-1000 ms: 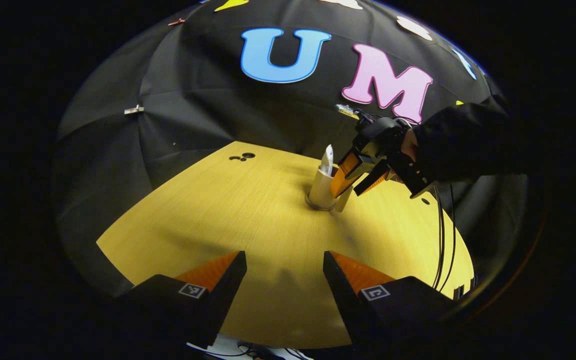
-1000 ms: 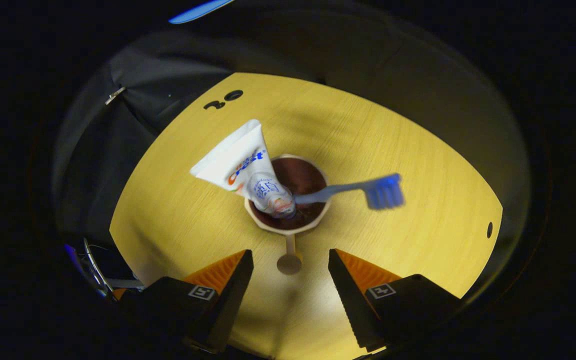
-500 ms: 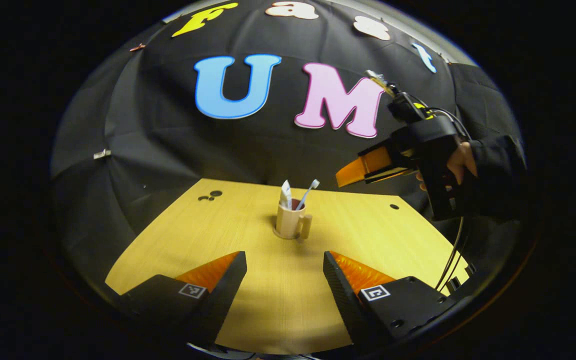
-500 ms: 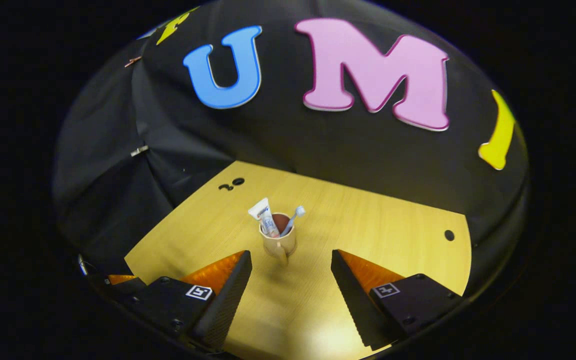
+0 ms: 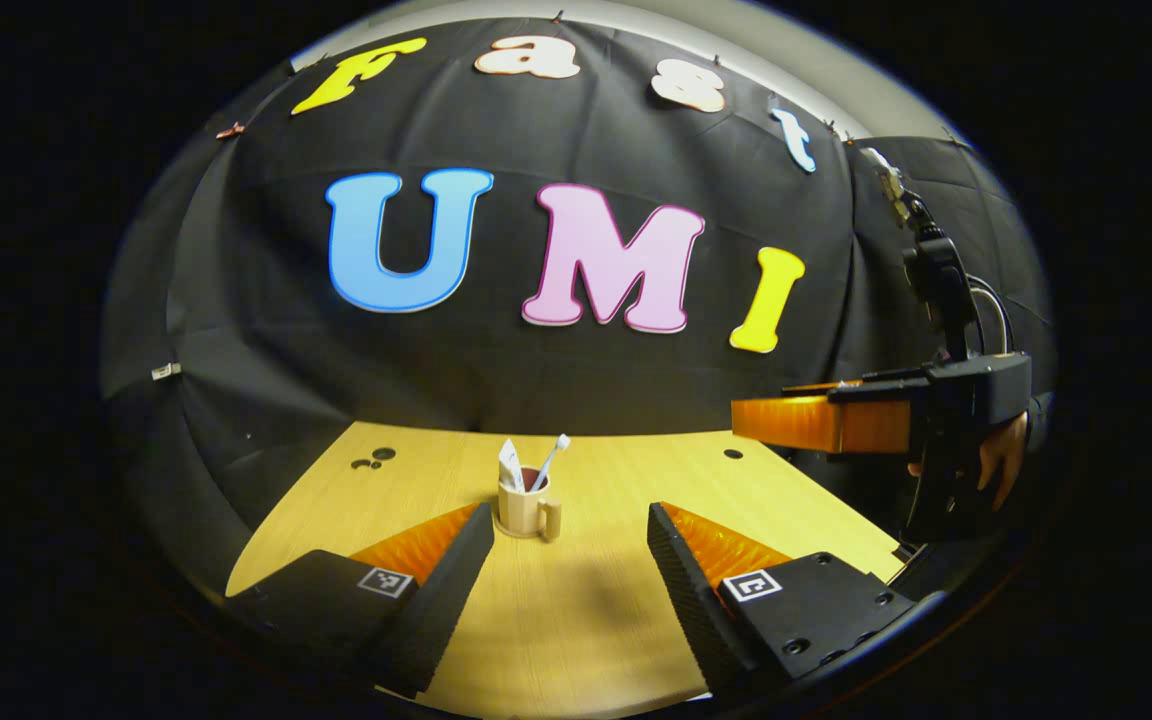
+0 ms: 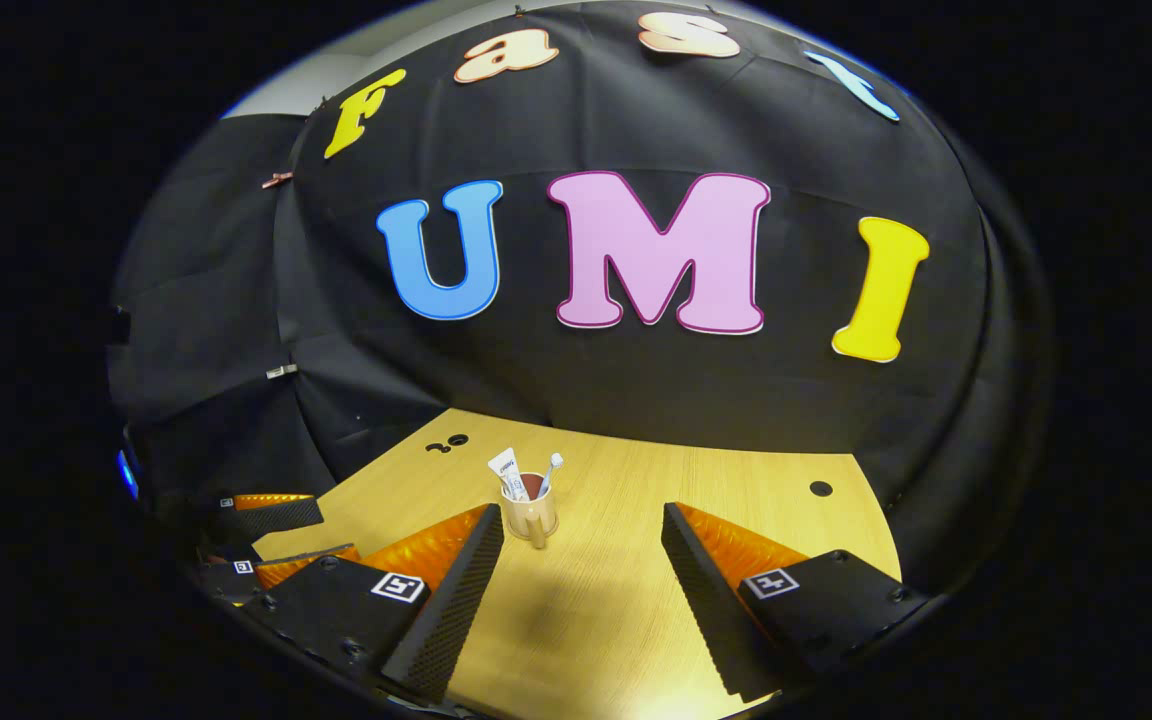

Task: Put the toothbrush and toothpaste on the desktop into the cup, then pick up the cup and place it on the coaster on the desktop.

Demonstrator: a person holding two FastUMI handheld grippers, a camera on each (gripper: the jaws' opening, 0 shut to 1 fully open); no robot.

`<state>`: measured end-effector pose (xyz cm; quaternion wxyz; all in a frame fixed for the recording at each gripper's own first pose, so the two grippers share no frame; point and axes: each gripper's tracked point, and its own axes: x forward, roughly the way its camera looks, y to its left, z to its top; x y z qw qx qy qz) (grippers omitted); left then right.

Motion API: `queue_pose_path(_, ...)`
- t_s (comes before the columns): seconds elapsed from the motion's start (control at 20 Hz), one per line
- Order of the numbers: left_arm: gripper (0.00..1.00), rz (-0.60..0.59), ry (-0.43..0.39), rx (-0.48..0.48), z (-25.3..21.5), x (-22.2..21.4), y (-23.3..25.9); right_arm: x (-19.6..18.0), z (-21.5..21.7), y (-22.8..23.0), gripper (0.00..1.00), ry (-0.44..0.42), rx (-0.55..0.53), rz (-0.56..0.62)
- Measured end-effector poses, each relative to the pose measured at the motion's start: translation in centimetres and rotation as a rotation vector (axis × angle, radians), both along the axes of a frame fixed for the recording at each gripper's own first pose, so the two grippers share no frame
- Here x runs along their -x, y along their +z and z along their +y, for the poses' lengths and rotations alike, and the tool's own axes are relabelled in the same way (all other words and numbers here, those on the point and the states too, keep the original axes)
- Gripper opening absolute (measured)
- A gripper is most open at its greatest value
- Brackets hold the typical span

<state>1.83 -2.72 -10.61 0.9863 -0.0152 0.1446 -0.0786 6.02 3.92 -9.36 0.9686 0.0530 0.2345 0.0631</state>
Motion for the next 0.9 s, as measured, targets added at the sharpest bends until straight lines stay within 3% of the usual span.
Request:
queue_pose_path(0.4, 0.97, -0.108, -0.025, 0.032, -1.4, -0.9, 5.5, 3.0, -2.6, 6.1, 0.99, -0.072, 0.011, -0.188)
queue_pose_path(0.9, 0.97, -0.141, -0.006, 0.04, -2.8, -2.4, 6.5, 3.4, -2.6, 5.6, 0.98, -0.019, 0.016, -0.206)
